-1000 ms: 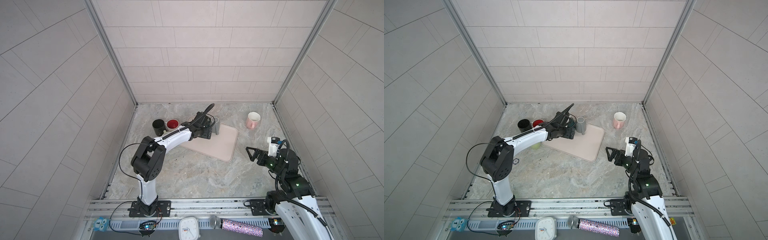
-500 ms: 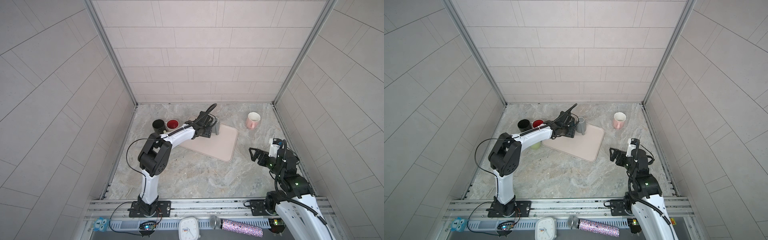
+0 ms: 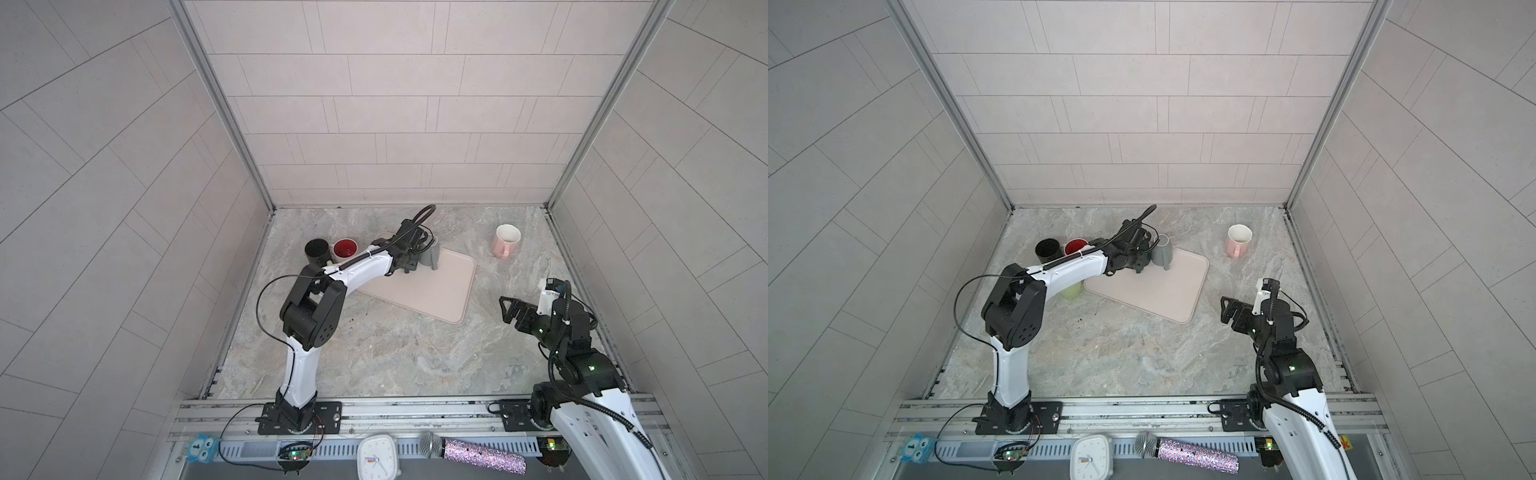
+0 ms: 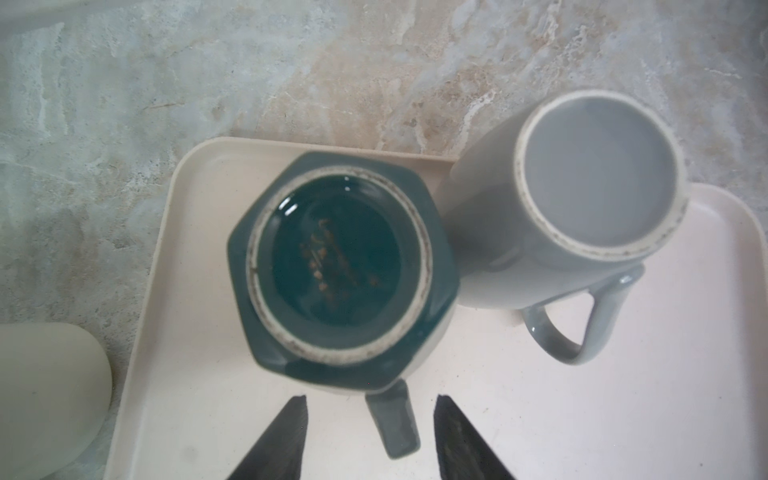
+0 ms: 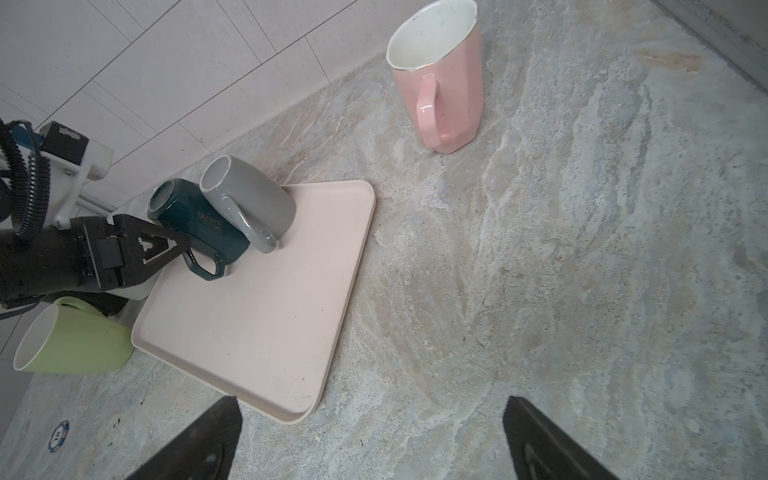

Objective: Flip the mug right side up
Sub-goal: 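Lower the left gripper onto the upturned base of the dark green mug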

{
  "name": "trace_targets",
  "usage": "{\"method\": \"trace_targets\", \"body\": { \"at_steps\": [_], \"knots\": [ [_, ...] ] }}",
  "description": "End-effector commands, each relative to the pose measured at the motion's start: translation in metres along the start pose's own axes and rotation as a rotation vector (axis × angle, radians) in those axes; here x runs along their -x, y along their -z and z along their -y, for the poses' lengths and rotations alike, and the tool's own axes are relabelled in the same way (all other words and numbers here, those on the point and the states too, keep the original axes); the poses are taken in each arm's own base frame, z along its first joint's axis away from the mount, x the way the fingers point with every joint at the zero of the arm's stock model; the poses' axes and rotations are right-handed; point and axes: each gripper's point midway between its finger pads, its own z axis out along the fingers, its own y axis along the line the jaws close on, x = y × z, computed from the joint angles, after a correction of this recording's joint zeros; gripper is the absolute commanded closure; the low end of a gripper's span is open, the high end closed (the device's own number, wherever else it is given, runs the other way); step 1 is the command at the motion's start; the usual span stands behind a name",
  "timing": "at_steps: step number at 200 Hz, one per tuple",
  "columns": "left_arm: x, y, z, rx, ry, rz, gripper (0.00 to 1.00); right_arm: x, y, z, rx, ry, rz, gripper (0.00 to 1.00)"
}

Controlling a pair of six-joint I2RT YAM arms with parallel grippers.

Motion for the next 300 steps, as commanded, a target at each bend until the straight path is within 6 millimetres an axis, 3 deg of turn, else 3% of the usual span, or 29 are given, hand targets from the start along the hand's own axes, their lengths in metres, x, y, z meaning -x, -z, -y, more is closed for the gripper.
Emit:
{"method": "trace_targets", "body": {
  "at_steps": [1, 93, 107, 121, 177, 265, 300],
  "knots": [
    [-0.001, -0.007, -0.003, 0.041, -0.029, -0.010, 0.46, -0.007, -0.003, 0.002, 0.000, -0.023, -0.010, 0.00],
    [-0.001, -0.007, -0.019, 0.136, -0.051, -0.012, 0.52, -0.012, -0.006, -0.001, 0.037, -0.045, -0.014, 0.00],
    [0.000, -0.006, -0.020, 0.139, -0.063, -0.011, 0.61, -0.012, -0.006, -0.001, 0.038, -0.051, -0.011, 0.00],
    [-0.001, -0.008, -0.022, 0.150, -0.065, -0.015, 0.62, -0.013, -0.007, -0.001, 0.040, -0.060, -0.009, 0.00],
    [0.000, -0.016, -0.010, 0.080, -0.042, -0.017, 0.62, -0.017, -0.009, -0.002, 0.050, -0.070, -0.017, 0.00],
    [-0.001, -0.027, -0.009, 0.083, -0.035, -0.035, 0.66, -0.017, -0.009, -0.001, 0.046, -0.067, -0.011, 0.01],
    [-0.001, -0.031, -0.009, 0.084, -0.035, -0.039, 0.73, -0.018, -0.009, -0.002, 0.049, -0.066, -0.015, 0.00]
  ]
}}
